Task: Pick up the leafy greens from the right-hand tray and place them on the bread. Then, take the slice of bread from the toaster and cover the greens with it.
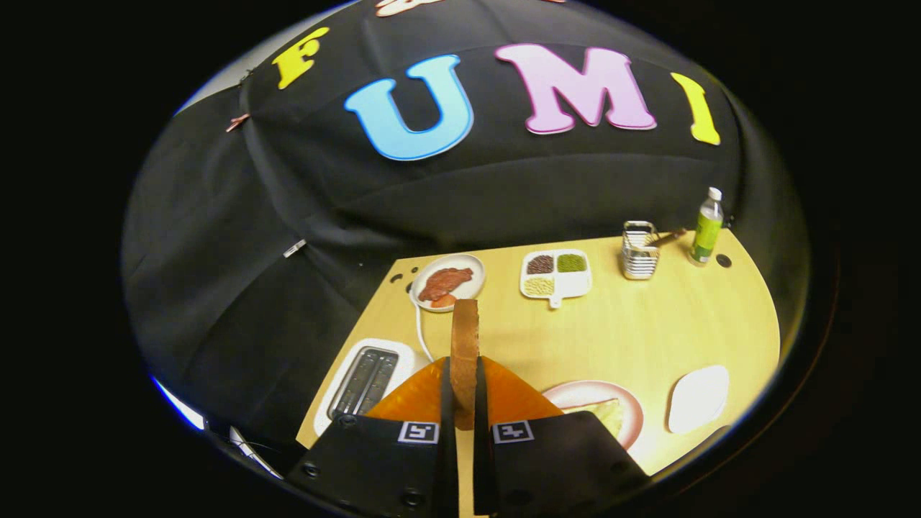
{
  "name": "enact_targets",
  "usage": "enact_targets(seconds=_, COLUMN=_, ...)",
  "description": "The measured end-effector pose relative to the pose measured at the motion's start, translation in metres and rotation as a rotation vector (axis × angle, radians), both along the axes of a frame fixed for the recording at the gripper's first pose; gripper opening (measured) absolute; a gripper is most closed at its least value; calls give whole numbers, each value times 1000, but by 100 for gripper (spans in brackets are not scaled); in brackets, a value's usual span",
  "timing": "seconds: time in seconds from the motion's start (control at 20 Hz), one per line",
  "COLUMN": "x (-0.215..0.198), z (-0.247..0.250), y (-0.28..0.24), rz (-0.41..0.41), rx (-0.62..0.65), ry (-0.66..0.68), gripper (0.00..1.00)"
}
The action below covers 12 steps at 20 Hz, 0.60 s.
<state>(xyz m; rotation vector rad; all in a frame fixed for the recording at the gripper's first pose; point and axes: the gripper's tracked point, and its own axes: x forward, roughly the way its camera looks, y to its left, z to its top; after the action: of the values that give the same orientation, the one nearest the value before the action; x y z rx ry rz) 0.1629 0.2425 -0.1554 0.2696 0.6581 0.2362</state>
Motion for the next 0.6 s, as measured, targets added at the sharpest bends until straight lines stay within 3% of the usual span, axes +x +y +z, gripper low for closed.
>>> enact_targets(seconds=0.25, x=-15, z=-53, y=-43, rz=-69, rx=123, ry=131, gripper=12)
enact_targets(seconds=0.6, x=-33, z=-121, y=-87, rz=-153, rx=188, ry=242, gripper=13)
